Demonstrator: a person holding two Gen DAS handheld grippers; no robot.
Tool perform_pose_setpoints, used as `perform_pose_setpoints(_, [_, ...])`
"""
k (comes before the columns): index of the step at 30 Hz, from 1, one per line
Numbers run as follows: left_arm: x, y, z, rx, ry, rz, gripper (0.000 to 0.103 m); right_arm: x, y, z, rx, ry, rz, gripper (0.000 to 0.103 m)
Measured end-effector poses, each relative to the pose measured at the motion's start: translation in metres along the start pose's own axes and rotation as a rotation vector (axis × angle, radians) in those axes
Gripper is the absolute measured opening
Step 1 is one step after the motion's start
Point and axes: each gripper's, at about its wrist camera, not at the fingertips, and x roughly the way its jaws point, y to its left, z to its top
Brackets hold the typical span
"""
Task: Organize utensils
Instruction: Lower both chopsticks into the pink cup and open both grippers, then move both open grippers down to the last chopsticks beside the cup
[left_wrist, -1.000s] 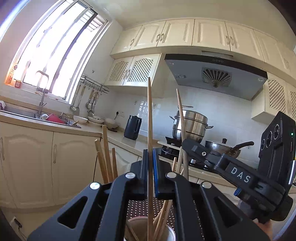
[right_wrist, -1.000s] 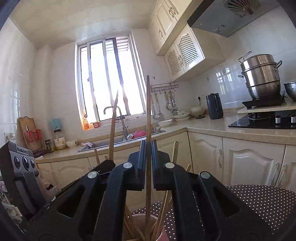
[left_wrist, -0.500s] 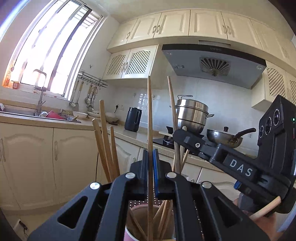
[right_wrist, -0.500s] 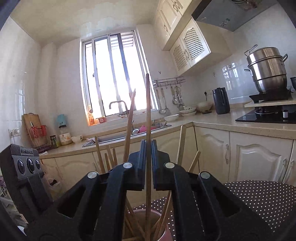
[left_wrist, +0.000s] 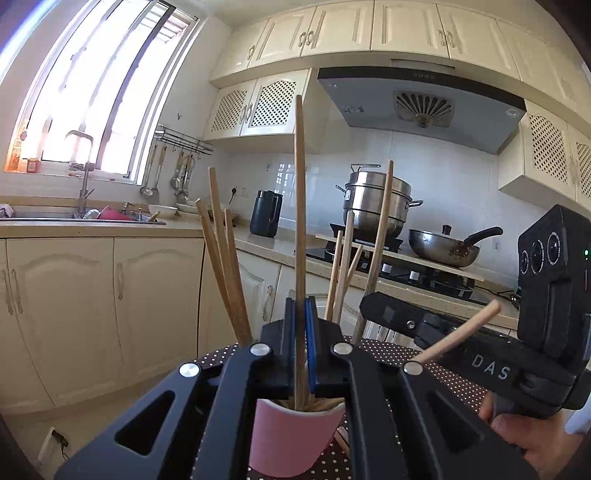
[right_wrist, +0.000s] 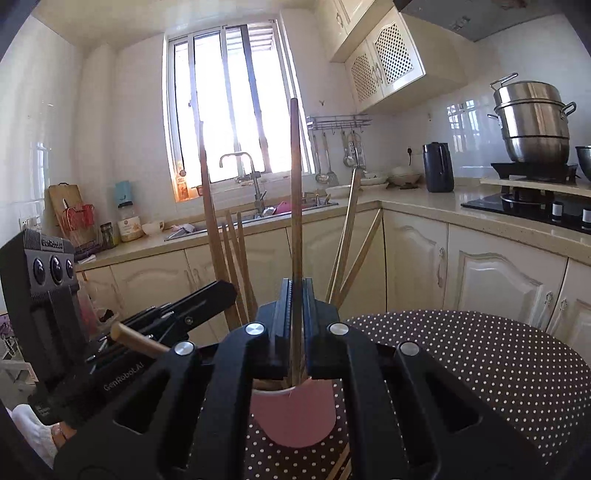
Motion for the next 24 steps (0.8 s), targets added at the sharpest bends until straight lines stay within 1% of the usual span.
perform_pose_setpoints(4, [0.003,0.0,-0.008,0.006,0.063,0.009,0.006,0.003,0.003,-0.011,0.008,0.042,0.0,0.006])
perform_pose_setpoints(9, [0.01,0.005,-0.017,0.0,0.148,0.016,0.006,0.0,0.002,-0.015,0.041,0.05,-0.004,0.006])
perform_pose_setpoints(15, [0.002,0.008,-0.014,-0.016,0.164,0.02,0.007,-0.007,0.006,-0.012,0.062,0.064,0.001,0.007])
perform_pose_setpoints(16, [-0.001,0.008,-0.014,-0.013,0.162,0.022,0.012,-0.009,0.007,-0.011,0.064,0.065,-0.006,0.007])
perform_pose_setpoints(17, [-0.004,0.008,-0.013,-0.011,0.159,0.025,0.031,-0.01,0.008,-0.011,0.069,0.066,-0.008,0.008])
perform_pose_setpoints(18, [-0.007,0.007,-0.012,-0.01,0.16,0.029,0.039,-0.012,0.009,-0.011,0.072,0.066,-0.01,0.009])
perform_pose_setpoints(19, [-0.011,0.006,-0.011,-0.01,0.156,0.031,0.045,-0.014,0.01,-0.011,0.071,0.064,-0.02,0.015])
perform_pose_setpoints(20, [-0.014,0.006,-0.011,-0.01,0.152,0.032,0.045,-0.017,0.011,-0.01,0.07,0.058,-0.027,0.027])
perform_pose_setpoints(21, [-0.016,0.005,-0.01,-0.007,0.153,0.036,0.045,-0.02,0.011,-0.01,0.07,0.051,-0.029,0.033])
perform_pose_setpoints(22, [-0.019,0.005,-0.009,-0.007,0.155,0.039,0.045,-0.024,0.012,-0.01,0.071,0.04,-0.041,0.044])
perform_pose_setpoints(23, [-0.021,0.005,-0.008,-0.008,0.158,0.039,0.045,-0.028,0.013,-0.009,0.072,0.029,-0.049,0.047])
perform_pose_setpoints(24, [-0.024,0.005,-0.008,-0.008,0.161,0.041,0.045,-0.031,0.013,-0.009,0.076,0.027,-0.052,0.047])
